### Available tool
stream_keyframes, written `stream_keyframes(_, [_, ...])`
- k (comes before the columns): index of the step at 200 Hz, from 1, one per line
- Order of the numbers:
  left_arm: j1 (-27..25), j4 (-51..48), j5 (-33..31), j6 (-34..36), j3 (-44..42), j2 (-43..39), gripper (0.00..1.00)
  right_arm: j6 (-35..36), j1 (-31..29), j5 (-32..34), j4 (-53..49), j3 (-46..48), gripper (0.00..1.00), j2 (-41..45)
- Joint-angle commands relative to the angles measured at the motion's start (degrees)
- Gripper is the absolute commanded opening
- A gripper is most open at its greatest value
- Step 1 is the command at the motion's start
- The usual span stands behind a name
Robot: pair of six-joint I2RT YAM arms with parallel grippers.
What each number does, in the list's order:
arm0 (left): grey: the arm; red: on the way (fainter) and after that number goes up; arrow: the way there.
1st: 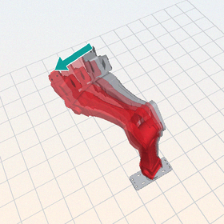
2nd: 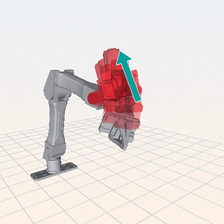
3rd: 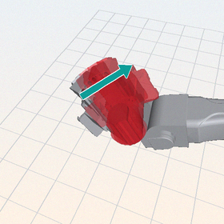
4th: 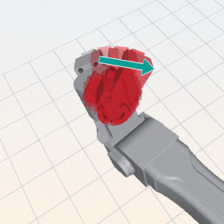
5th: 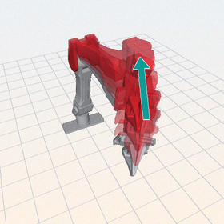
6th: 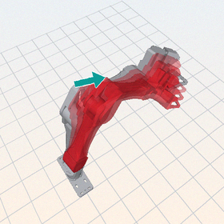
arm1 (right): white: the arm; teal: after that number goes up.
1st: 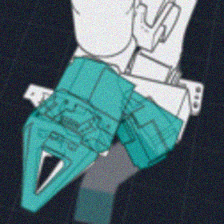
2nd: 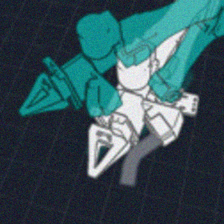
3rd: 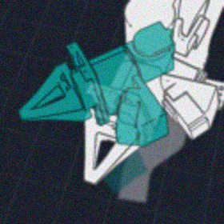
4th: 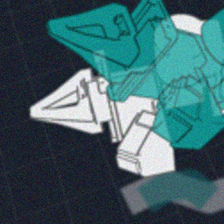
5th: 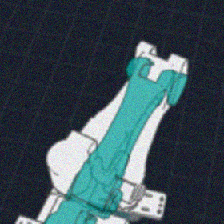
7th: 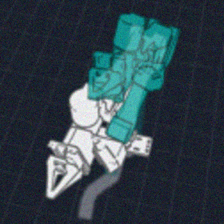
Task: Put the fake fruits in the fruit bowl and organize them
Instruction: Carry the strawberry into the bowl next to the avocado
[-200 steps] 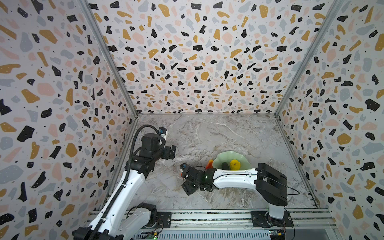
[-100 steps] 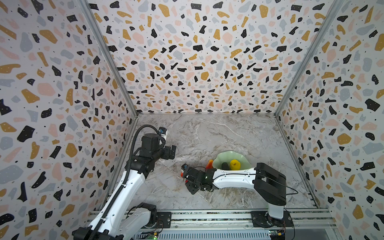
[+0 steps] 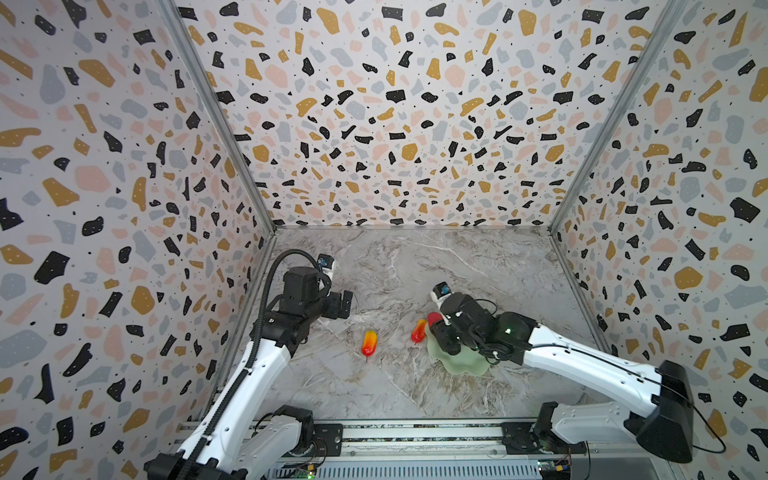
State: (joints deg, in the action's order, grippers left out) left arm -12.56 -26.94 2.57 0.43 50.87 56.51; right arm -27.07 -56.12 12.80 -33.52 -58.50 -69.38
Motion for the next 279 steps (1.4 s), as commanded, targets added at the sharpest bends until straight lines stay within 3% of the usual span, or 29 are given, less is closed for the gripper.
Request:
stream_keyframes(1, [-0.2, 0.6, 0.9, 0.4, 0.6, 0.4, 1.00, -4.0, 2.8, 1.1, -9.8, 3.1, 0.40, 5.0])
stream_keyframes(68, [-0.2, 0.6, 1.4, 0.4, 0.7, 0.4, 0.99, -12.5, 4.6, 0.4, -10.5, 12.4, 0.38, 10.7])
stream_keyframes(186, [-0.2, 0.7, 1.2, 0.3, 0.4, -0.2, 0.99, -8.8, 9.1, -5.9, 0.6, 20.6, 0.40, 6.7])
stream_keyframes(230, [-0.3, 0.7, 1.2, 0.3, 0.4, 0.2, 1.00, -7.2, 9.7, -5.7, 1.3, 20.4, 0.47, 5.4])
stream_keyframes(279, [-0.3, 0.7, 1.0, 0.2, 0.4, 0.4, 1.00, -5.3, 10.5, -5.2, 1.1, 18.8, 0.64, 4.5])
